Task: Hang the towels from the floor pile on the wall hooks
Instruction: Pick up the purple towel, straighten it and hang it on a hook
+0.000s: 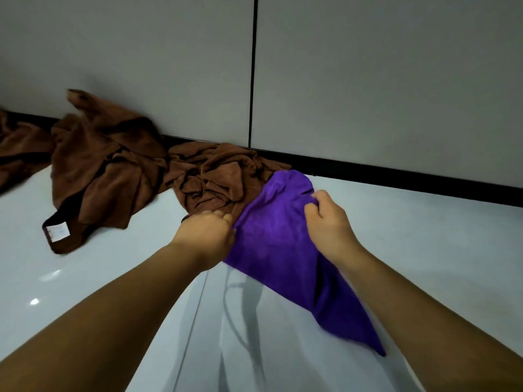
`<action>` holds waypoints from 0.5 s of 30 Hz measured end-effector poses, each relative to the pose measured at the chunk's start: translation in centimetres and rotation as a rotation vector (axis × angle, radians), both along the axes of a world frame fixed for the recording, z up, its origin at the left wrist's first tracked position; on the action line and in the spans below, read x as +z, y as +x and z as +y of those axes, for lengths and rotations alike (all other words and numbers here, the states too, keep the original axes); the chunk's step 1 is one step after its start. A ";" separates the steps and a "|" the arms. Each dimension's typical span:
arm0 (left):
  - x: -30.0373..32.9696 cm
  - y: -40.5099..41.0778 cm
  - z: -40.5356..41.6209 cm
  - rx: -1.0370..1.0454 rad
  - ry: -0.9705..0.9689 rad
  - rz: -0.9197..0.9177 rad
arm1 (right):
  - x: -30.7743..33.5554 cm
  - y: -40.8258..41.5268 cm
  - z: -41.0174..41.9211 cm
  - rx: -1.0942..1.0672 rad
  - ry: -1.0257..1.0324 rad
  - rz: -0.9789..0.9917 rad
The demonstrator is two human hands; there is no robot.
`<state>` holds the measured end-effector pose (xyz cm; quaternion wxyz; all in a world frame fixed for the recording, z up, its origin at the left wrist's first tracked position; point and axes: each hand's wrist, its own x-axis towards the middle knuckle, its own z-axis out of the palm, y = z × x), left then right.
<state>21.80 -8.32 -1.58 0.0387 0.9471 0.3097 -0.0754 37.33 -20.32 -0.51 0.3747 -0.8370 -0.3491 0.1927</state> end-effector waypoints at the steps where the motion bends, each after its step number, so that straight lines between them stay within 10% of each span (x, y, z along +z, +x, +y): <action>1: 0.6 0.1 0.0 0.001 0.002 -0.018 | 1.3 0.2 0.2 -0.036 0.019 0.034; 15: 9.2 2.6 -1.3 -0.032 -0.153 -0.647 | 14.9 -1.4 -0.7 0.269 0.221 -0.661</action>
